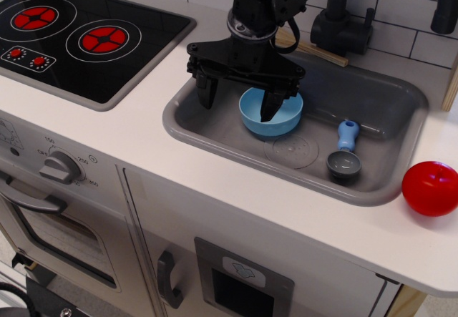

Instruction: Put spoon in bowl sink

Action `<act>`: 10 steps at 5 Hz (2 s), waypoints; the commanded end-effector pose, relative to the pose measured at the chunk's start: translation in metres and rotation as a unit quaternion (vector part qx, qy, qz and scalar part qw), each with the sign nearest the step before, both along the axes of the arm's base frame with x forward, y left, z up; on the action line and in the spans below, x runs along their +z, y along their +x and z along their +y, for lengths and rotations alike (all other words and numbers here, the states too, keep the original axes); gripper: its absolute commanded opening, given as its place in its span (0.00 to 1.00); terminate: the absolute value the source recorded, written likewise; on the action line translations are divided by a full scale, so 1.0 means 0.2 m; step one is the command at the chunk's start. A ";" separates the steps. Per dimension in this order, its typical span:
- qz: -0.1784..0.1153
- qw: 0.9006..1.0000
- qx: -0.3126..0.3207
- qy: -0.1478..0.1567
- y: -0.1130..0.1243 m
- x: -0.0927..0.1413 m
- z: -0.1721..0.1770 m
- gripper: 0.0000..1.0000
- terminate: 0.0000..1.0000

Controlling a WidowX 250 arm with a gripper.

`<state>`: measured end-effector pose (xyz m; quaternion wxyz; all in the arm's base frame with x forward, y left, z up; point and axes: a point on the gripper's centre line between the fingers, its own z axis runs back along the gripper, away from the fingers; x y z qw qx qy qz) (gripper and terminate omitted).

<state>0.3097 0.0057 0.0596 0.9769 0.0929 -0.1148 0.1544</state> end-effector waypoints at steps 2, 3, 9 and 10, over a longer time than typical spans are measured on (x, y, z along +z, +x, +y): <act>0.005 1.000 0.007 -0.012 0.14 0.00 -0.10 1.00 0.00; 0.005 0.999 0.022 -0.026 0.24 0.05 -0.17 1.00 0.00; -0.023 0.996 0.057 -0.064 0.49 -0.23 -0.44 1.00 0.00; -0.022 0.996 0.062 -0.054 0.50 -0.26 -0.45 1.00 0.00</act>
